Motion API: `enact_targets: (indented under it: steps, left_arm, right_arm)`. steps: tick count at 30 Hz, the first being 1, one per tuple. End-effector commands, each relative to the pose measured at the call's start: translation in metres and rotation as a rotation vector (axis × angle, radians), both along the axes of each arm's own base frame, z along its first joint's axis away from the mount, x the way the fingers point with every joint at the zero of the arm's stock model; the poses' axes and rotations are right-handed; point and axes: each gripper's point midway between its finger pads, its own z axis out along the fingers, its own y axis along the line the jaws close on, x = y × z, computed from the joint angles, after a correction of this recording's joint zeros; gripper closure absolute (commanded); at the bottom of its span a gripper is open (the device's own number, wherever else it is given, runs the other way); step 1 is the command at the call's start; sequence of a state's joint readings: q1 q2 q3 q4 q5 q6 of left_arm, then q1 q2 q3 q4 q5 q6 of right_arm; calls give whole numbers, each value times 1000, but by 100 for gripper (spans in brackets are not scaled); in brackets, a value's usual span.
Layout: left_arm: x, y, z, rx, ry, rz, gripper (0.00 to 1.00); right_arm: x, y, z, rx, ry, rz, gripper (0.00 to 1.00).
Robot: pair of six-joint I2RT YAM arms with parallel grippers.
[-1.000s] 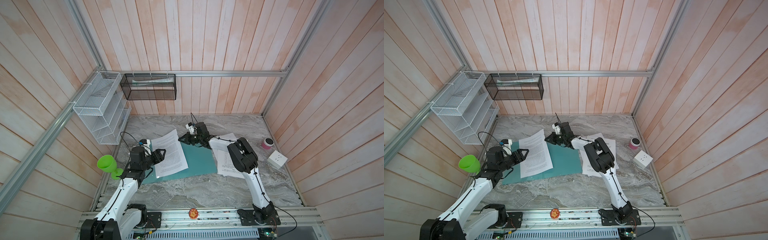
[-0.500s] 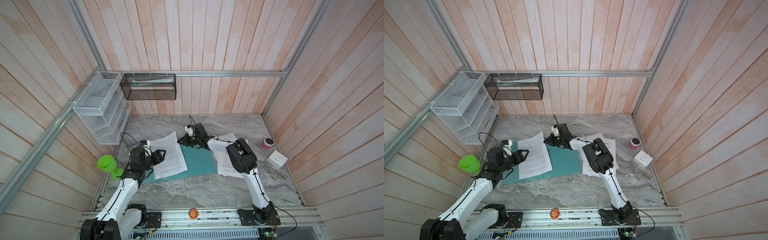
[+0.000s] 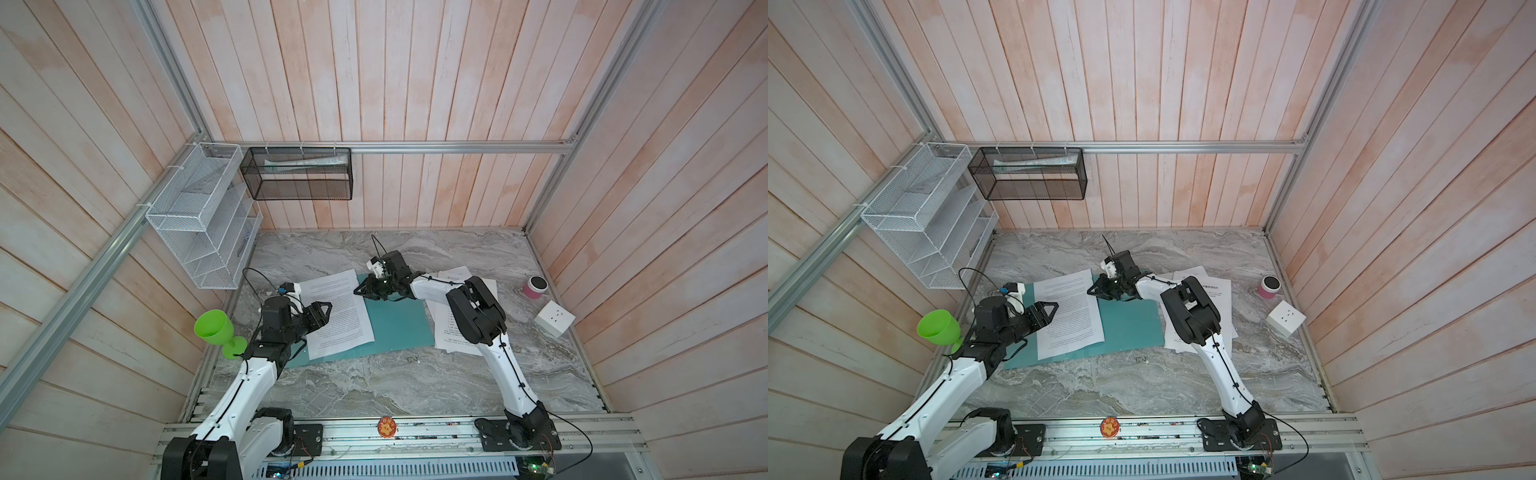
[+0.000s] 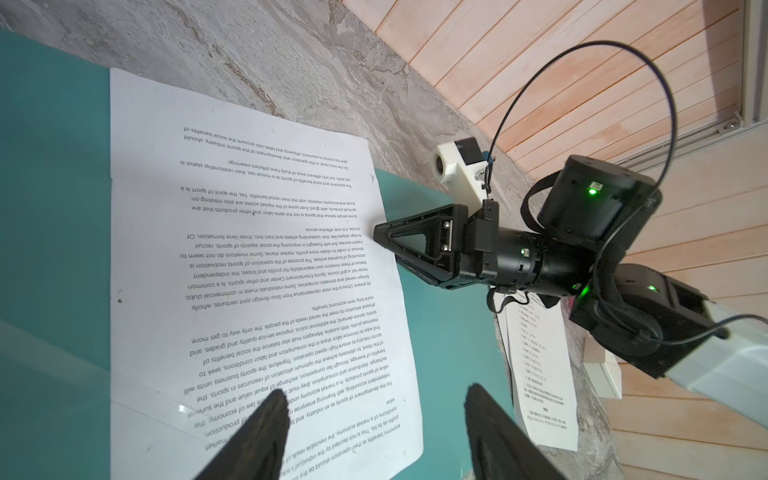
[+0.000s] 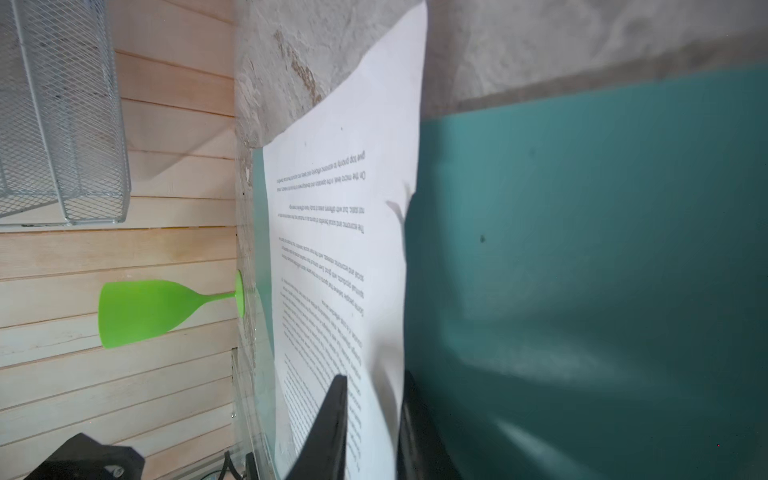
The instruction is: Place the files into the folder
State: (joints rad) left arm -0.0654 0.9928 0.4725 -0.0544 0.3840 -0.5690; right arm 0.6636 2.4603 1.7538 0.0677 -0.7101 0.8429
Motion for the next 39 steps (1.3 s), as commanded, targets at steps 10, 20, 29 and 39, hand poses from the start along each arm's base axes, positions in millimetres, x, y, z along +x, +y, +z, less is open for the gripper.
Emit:
enact_targets:
  steps: [10, 20, 29, 39]
  left_arm:
    - [2, 0, -5, -9, 5, -2, 30]
    - [1, -1, -6, -13, 9, -2, 30]
    - [-1, 2, -6, -5, 7, 8, 30]
    - [-3, 4, -6, 6, 8, 19, 30]
  right_arm:
    - [-19, 18, -7, 83, 66, 105, 80]
    - [-19, 22, -1, 89, 64, 117, 100]
    - [-17, 22, 25, 162, 75, 68, 100]
    - [-2, 13, 39, 200, 71, -11, 100]
